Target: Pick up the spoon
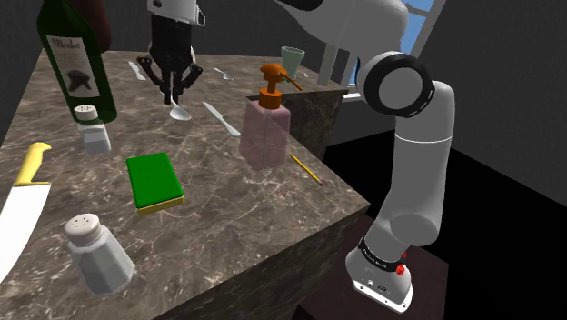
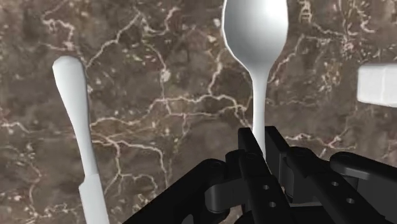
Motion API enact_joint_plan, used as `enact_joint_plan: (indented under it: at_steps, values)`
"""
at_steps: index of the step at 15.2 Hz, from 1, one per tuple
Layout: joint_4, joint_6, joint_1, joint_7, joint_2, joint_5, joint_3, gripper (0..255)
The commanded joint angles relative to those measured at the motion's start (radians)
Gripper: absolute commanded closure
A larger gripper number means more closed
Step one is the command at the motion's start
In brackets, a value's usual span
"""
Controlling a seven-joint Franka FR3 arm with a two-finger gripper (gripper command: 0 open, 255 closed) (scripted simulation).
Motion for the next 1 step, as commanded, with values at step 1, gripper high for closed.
enact_joint_plan:
  at_steps: [1]
  values:
    - [0.016,-0.011,0.002,0.003,0.006,-0.002,0.000,255]
